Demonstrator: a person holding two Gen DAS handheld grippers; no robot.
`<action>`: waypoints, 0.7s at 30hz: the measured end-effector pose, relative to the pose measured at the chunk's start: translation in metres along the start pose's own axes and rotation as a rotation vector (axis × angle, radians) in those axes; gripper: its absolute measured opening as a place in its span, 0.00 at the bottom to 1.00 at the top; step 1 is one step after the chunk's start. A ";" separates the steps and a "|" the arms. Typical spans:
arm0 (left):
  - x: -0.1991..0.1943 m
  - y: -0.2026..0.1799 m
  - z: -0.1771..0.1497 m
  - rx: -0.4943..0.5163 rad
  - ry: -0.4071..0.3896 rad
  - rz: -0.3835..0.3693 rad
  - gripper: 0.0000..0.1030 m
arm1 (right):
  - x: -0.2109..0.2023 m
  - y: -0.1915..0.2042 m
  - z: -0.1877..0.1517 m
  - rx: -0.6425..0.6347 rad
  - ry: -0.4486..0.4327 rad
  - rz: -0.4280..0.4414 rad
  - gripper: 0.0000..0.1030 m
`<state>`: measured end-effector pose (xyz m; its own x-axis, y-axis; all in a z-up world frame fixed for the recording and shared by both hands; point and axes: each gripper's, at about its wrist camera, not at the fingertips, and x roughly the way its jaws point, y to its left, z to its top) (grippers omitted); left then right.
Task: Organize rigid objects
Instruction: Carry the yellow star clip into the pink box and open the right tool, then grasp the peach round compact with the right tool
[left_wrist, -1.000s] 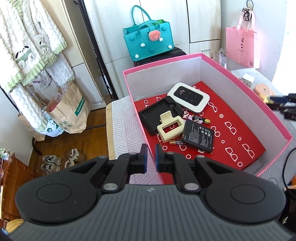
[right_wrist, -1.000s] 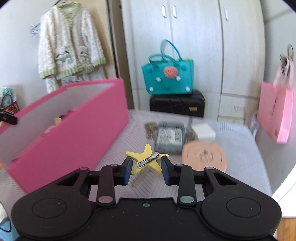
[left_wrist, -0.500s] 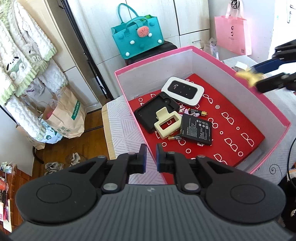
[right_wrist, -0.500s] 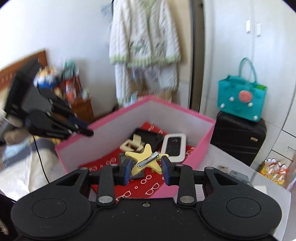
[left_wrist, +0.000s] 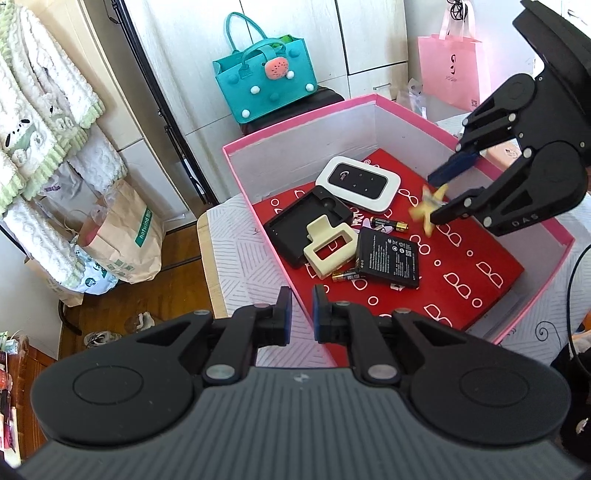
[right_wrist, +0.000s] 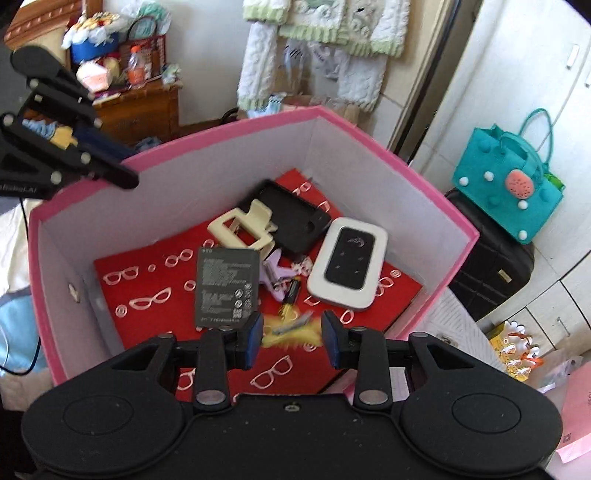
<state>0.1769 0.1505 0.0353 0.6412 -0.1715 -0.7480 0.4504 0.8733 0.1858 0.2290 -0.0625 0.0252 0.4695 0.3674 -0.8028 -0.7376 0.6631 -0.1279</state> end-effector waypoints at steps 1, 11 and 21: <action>0.000 0.001 0.000 -0.001 0.000 -0.004 0.10 | -0.003 -0.002 -0.001 0.014 -0.017 0.000 0.42; -0.001 0.004 -0.003 -0.023 -0.020 -0.021 0.10 | -0.082 -0.056 -0.051 0.343 -0.301 -0.034 0.55; -0.001 0.002 -0.003 -0.033 -0.023 -0.012 0.10 | -0.092 -0.104 -0.130 0.577 -0.208 -0.172 0.55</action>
<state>0.1755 0.1542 0.0344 0.6503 -0.1924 -0.7349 0.4375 0.8857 0.1553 0.1995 -0.2504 0.0366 0.6850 0.3048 -0.6618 -0.2902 0.9473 0.1359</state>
